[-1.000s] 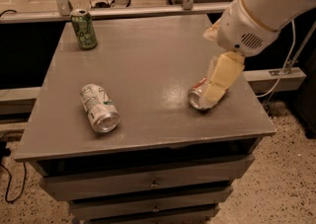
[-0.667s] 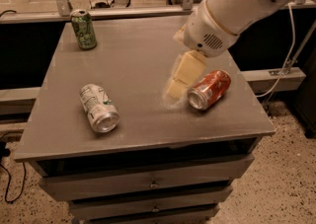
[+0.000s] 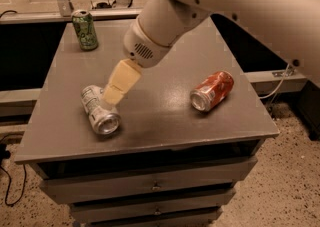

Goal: Pick 7up can

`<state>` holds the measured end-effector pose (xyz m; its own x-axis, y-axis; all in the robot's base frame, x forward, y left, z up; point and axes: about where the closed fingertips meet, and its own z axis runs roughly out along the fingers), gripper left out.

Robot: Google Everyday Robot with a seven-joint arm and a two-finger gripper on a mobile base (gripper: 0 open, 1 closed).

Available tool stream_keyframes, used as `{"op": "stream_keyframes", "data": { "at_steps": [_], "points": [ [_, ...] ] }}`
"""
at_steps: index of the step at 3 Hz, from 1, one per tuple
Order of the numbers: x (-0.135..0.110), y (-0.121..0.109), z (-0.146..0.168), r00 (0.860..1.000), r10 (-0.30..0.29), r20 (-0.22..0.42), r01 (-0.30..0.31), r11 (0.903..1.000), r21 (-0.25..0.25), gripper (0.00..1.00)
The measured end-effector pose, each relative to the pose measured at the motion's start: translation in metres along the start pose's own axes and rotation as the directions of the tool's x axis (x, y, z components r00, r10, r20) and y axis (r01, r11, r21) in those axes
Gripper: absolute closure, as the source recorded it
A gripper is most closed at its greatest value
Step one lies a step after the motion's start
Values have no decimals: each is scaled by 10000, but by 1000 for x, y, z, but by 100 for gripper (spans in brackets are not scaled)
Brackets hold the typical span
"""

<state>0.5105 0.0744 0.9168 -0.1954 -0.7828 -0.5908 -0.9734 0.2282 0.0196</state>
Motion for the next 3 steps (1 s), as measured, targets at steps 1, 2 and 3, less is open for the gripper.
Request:
{"op": "stream_keyframes", "data": {
  "at_steps": [1,2,3],
  "points": [
    [-3,3,44,9952,618,-755,-608,9980,154,0],
    [8,3,81,9759,1366,-1702,-1276,9899,625,0],
    [23,-3,101,9465,2123,-2431,-1873,9747,1219,0]
  ]
}}
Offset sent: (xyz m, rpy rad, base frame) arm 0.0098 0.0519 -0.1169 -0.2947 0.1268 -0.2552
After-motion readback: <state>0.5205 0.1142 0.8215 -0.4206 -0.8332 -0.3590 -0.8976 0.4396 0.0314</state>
